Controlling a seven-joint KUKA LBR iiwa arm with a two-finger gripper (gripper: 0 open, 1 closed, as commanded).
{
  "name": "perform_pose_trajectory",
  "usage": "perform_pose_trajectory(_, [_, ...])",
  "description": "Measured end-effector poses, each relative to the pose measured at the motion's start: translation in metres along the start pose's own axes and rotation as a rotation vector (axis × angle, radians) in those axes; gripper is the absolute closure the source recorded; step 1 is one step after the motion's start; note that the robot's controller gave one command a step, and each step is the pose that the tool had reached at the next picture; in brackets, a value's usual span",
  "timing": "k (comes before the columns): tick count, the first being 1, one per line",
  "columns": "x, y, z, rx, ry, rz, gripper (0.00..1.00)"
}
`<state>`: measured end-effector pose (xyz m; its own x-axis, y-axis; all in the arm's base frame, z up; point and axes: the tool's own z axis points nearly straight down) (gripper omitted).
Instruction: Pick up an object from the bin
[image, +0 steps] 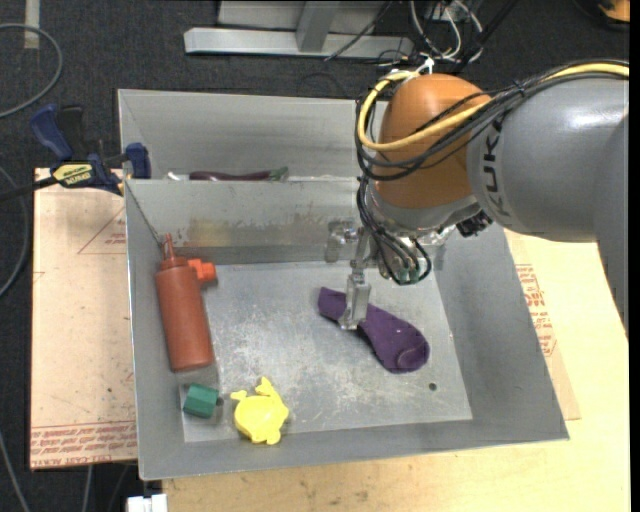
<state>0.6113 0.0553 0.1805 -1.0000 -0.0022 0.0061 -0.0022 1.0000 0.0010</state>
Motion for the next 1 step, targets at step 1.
perform_pose_trajectory(1, [-0.0014,-0.0002,-0.0052,0.0,-0.008,0.001,0.0])
